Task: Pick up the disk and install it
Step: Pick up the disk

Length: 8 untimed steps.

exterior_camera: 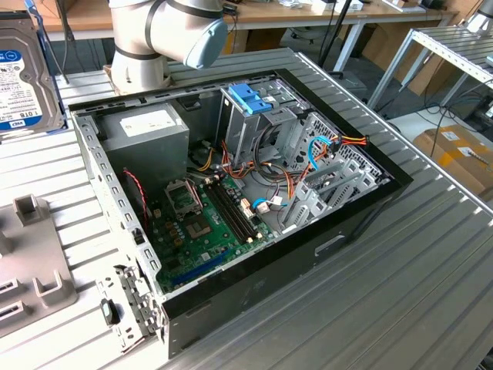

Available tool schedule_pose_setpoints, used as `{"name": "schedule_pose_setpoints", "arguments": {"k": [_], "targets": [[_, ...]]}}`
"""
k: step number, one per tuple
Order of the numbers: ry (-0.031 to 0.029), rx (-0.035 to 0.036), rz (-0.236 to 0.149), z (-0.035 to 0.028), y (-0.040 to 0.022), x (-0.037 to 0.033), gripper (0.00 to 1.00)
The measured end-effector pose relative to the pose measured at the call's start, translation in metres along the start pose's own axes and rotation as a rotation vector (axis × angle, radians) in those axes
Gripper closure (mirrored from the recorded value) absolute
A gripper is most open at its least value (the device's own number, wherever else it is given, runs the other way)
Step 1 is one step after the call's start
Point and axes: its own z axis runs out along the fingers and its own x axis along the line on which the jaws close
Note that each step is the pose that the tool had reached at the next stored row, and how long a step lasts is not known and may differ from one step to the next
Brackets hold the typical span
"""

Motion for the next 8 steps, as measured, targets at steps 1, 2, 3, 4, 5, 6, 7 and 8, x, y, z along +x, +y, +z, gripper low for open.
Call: {"name": "schedule_pose_setpoints", "arguments": {"k": [1, 2, 3, 4, 5, 6, 7, 8], "targets": [[0.0001, 0.0, 0.0, 0.0, -0.0004, 0.0, 0.65], [0.0001, -0.0001, 0.0, 0.0, -0.0008, 0.0, 0.65], [0.0, 0.0, 0.0, 0.0, -0.0013, 0.0, 0.65], [0.0001, 0.0, 0.0, 0.0, -0.0019, 0.0, 0.65], [0.0, 0.0, 0.0, 0.0, -0.0026, 0.0, 0.65], [0.0, 0.0, 0.0, 0.0, -0.0036, 0.0, 0.65], [0.0, 0.0, 0.0, 0.0, -0.0045, 0.0, 0.65], [0.0001, 0.0, 0.0, 0.0, -0.0054, 0.0, 0.65]]}}
